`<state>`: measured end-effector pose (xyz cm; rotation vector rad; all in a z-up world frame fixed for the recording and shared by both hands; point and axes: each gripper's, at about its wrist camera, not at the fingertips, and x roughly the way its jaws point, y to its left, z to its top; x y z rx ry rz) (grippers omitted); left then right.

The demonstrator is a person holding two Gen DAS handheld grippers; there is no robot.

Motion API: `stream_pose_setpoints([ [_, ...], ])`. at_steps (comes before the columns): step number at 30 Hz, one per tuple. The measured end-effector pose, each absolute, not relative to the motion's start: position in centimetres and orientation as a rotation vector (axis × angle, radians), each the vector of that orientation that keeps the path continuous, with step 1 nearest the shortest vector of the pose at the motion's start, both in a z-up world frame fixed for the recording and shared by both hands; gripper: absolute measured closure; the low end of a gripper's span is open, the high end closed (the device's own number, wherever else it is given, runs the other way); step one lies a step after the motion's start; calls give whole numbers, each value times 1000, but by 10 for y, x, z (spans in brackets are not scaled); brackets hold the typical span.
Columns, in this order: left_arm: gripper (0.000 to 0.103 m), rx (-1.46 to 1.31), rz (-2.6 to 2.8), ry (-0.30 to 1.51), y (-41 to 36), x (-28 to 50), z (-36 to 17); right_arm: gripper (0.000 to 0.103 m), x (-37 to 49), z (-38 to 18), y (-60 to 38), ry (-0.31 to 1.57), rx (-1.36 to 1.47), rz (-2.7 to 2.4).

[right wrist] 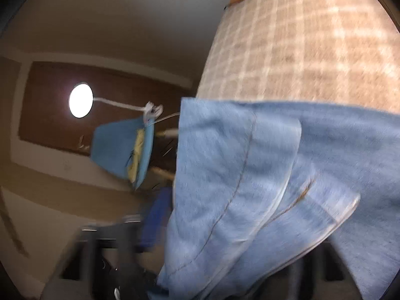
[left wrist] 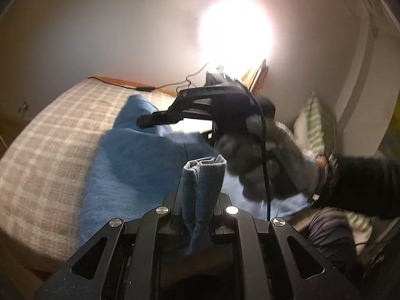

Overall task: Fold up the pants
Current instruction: 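Bring the right tool beside the left tool and grasp the same jeans edge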

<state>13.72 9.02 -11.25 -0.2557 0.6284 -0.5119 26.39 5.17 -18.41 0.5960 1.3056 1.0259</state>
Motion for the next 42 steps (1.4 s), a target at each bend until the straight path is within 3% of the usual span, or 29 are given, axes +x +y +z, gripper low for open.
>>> stream_pose_setpoints([
  [3,92,-216,-539,662,78,141,-116,77,262,-171,44,1272,524,961],
  [5,92,-175,-574,676,64,142,-118,89,258,-154,34,1233,424,915],
  [9,92,-83,-645,729,31,144,-128,91,245,-134,17,1183,160,762],
  [12,92,-71,-653,767,23,149,-138,75,253,-146,4,1247,218,733],
  [13,92,-81,-652,779,23,152,-141,56,256,-150,-4,1269,273,736],
  [14,92,-92,-656,783,24,154,-141,45,257,-152,-9,1275,311,738],
  [15,92,-93,-657,784,25,154,-142,42,260,-156,-13,1278,344,742],
  [27,92,-110,-645,819,27,153,-148,41,287,-165,-82,1243,452,673],
  [31,92,-104,-639,818,25,151,-147,46,295,-172,-79,1264,463,710],
  [33,92,-97,-634,816,24,150,-147,58,295,-171,-70,1260,400,702],
  [34,92,-90,-630,812,23,149,-147,73,295,-172,-62,1263,375,699],
  [38,91,-58,-618,809,17,146,-147,101,289,-170,-51,1258,285,667],
  [42,90,-42,-605,815,13,145,-149,102,282,-159,-59,1219,304,659],
])
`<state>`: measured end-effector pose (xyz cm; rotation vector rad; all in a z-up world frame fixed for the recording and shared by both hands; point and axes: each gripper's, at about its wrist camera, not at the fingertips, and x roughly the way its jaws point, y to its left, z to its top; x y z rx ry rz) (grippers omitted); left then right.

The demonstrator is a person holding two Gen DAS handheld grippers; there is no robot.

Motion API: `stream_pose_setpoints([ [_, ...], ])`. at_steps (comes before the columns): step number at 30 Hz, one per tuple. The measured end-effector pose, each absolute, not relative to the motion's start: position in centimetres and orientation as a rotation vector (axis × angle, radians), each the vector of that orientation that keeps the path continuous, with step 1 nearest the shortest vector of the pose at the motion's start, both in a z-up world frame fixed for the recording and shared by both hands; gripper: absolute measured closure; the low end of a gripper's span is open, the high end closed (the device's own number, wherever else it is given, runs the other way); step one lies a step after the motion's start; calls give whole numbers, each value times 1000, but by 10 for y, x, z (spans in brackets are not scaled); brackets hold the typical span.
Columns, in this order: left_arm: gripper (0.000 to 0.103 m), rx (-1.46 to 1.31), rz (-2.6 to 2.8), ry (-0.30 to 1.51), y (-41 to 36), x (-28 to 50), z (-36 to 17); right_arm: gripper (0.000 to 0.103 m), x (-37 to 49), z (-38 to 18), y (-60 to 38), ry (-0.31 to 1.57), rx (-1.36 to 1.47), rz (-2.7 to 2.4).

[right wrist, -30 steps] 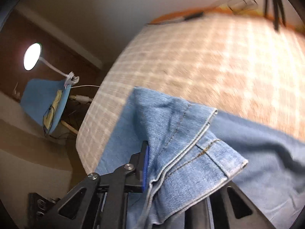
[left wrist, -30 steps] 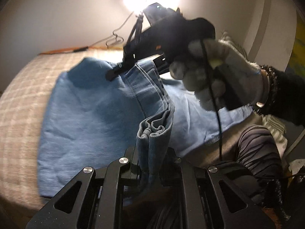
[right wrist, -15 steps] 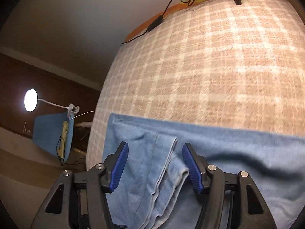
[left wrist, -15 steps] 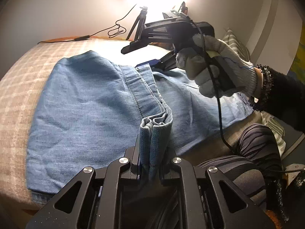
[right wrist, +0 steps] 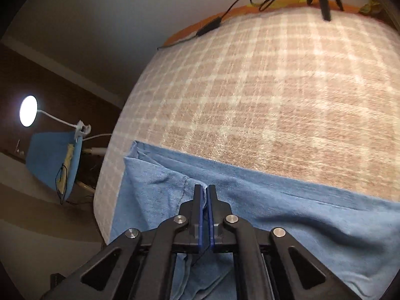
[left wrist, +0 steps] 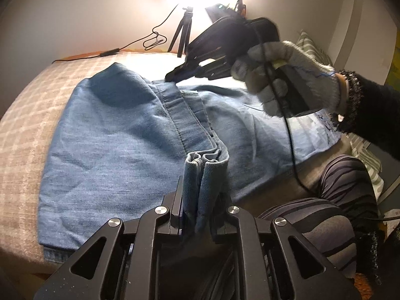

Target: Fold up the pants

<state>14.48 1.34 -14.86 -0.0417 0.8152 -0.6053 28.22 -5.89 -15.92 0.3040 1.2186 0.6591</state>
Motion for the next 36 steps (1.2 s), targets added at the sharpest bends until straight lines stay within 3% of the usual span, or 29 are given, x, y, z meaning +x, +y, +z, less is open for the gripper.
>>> stream_pose_setpoints([
  [2,90,-32,-611,803,13,143,-148,102,281,-153,-65,1202,293,670],
  [5,90,-24,-615,794,13,141,-147,92,284,-152,-68,1213,303,660],
  [6,90,-27,-614,793,14,141,-147,85,286,-155,-65,1231,320,664],
  [7,90,-30,-614,794,15,141,-147,59,287,-156,-63,1243,325,662],
  [8,90,-31,-613,795,16,141,-148,47,288,-158,-61,1252,320,651],
  [12,90,-32,-615,800,16,141,-149,49,288,-171,-45,1285,274,657],
  [13,90,-32,-615,801,16,142,-149,60,286,-171,-41,1270,260,645],
  [14,90,-34,-614,802,16,142,-149,86,286,-171,-38,1258,245,631],
  [15,89,-34,-612,804,15,143,-149,92,285,-173,-37,1264,244,632],
  [17,88,-34,-603,817,13,144,-150,99,284,-173,-41,1267,274,619],
  [21,80,-48,-585,831,11,146,-153,101,271,-152,-53,1220,265,625],
  [26,80,-32,-635,786,4,142,-151,101,266,-138,-86,1201,345,579],
  [30,87,-90,-651,781,11,145,-149,100,265,-153,-84,1244,315,572],
  [33,89,-146,-638,766,23,147,-143,85,262,-153,-83,1260,303,571],
  [34,89,-147,-638,759,25,146,-141,64,259,-150,-83,1260,293,567],
  [35,89,-148,-641,748,26,145,-138,52,257,-147,-85,1255,290,562],
  [36,89,-148,-641,737,26,143,-135,50,254,-144,-88,1252,297,563],
])
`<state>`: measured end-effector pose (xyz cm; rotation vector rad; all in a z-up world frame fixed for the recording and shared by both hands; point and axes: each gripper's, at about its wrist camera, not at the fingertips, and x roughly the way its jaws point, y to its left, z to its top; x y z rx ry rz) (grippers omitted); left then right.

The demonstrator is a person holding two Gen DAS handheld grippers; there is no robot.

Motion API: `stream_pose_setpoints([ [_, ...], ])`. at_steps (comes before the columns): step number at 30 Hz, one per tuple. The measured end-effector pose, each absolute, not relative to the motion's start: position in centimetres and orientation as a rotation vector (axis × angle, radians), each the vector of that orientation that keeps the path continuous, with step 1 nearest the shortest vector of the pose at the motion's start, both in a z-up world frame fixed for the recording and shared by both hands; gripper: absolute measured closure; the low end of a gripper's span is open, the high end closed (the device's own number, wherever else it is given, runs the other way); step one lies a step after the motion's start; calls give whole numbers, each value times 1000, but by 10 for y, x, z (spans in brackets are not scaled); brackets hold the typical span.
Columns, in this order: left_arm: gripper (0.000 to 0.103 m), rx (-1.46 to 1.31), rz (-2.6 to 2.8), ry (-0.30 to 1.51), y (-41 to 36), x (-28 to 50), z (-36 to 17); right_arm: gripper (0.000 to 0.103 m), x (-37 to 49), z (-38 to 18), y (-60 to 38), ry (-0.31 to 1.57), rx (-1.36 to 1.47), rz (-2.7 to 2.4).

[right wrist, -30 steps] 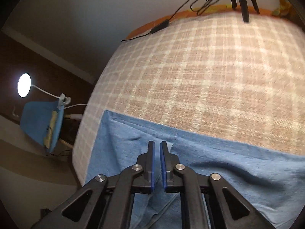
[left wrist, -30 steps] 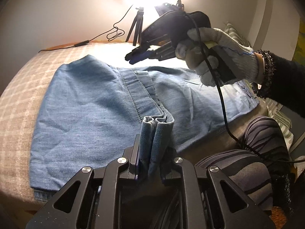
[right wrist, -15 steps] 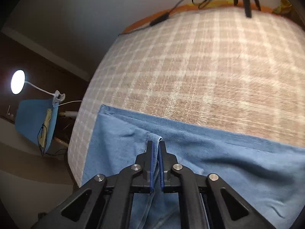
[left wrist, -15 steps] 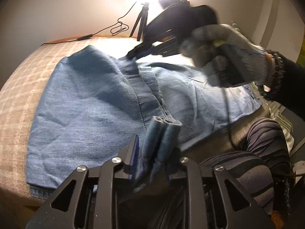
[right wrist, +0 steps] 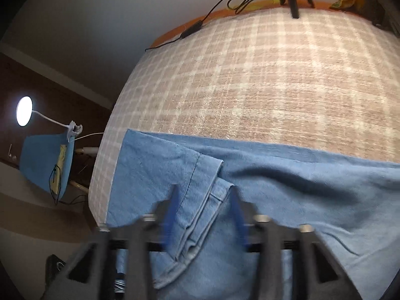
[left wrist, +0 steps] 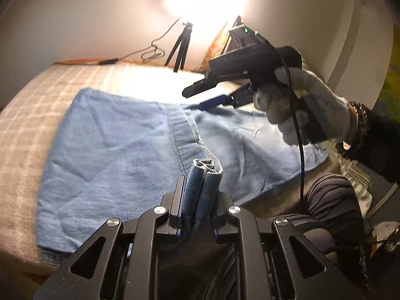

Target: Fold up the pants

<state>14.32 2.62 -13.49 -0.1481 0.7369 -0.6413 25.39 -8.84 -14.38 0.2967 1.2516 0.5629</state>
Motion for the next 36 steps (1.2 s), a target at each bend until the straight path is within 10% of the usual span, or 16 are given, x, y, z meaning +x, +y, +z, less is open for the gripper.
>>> stream_pose_setpoints([
  [15,89,-156,-628,684,31,134,-109,44,242,-183,-73,1392,673,667],
  [22,89,-123,-651,728,16,139,-111,95,246,-161,-46,1280,421,589],
  [36,89,-120,-830,756,-63,164,-90,99,241,-80,-69,1022,74,521],
])
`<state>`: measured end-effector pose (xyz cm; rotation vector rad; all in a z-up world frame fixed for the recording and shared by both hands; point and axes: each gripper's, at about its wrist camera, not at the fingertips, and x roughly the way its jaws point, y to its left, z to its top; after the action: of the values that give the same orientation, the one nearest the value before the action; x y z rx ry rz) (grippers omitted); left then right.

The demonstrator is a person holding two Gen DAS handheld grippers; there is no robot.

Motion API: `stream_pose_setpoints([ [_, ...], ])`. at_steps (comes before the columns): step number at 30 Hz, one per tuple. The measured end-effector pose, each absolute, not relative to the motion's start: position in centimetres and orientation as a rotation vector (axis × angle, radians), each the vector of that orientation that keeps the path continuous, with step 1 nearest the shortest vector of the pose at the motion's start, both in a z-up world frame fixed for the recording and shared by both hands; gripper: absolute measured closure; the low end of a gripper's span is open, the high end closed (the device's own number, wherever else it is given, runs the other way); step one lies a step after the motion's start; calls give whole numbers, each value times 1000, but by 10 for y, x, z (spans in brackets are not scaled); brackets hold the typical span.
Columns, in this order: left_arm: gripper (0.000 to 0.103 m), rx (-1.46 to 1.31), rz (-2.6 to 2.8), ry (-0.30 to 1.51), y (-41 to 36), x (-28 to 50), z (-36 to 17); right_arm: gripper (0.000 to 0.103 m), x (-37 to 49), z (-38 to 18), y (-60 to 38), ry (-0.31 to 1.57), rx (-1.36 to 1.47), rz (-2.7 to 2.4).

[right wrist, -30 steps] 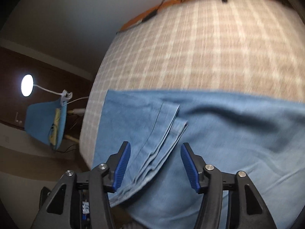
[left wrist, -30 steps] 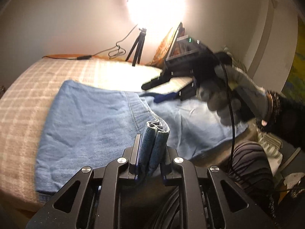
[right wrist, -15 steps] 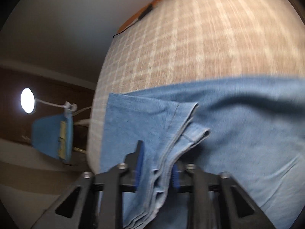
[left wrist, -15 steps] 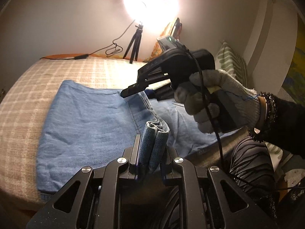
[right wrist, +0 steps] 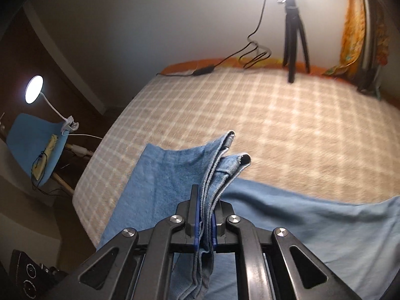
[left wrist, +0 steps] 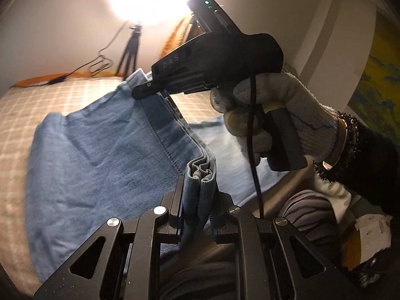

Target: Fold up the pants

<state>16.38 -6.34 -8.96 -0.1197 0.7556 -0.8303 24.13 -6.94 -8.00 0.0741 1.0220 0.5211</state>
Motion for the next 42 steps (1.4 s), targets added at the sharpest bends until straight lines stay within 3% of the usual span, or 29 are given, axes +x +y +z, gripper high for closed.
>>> stream_pose_setpoints([
  [12,89,-20,-961,807,-141,180,-64,99,240,-65,-170,980,125,444],
  [42,90,43,-1198,825,-296,167,-67,99,216,-63,-379,913,239,291],
])
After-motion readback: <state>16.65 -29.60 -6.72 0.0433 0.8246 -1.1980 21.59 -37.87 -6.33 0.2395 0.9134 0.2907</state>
